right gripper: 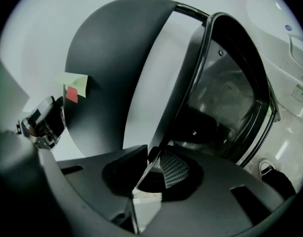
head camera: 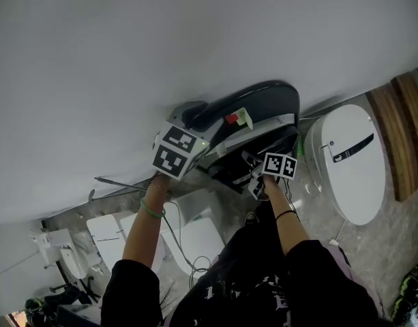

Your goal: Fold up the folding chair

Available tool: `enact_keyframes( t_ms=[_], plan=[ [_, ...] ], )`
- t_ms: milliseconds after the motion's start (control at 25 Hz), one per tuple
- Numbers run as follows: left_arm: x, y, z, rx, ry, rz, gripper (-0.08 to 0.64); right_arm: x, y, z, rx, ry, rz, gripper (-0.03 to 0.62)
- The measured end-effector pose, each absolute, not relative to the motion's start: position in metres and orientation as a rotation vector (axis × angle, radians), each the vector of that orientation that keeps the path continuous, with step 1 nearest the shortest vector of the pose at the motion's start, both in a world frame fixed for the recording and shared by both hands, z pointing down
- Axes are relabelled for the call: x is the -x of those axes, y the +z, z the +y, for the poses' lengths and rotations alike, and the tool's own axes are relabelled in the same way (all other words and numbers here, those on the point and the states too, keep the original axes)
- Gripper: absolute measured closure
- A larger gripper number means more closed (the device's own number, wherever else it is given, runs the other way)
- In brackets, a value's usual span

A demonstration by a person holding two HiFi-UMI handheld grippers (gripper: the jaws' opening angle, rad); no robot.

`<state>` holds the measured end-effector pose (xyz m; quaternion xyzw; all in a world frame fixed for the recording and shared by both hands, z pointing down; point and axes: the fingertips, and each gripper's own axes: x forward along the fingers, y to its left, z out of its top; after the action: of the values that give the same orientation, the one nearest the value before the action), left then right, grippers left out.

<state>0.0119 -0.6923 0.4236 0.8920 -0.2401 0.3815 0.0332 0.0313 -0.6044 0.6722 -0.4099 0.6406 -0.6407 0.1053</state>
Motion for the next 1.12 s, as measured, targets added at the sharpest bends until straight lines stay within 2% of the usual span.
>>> enact_keyframes(
  t_ms=[280,400,440,680,960,1120],
  plan=[
    [-0.013,0.389,-0.675,-2.751,1.064,-0.688,0.368,-0.03,0.673,-0.606,1.233,-1.886,1.914,0.509],
    [-0.01,0.391,-0.667,-2.716,1.058,-0.682,0.368,-0.024,0.668,-0.605,1.29,-1.913,1.955,0.389],
    [-0.008,0.392,-0.663,-2.705,1.051,-0.68,0.368,-0.023,0.666,-0.604,1.298,-1.932,1.936,0.374],
    [-0.001,0.4,-0.635,-2.639,0.997,-0.652,0.368,-0.031,0.653,-0.581,1.345,-1.993,1.921,0.374],
    [0.012,0.423,-0.582,-2.566,0.93,-0.634,0.388,-0.035,0.609,-0.554,1.334,-1.871,2.028,0.376],
    [0.024,0.43,-0.55,-2.531,0.841,-0.707,0.435,-0.035,0.581,-0.53,1.35,-1.782,2.062,0.381]
  ],
)
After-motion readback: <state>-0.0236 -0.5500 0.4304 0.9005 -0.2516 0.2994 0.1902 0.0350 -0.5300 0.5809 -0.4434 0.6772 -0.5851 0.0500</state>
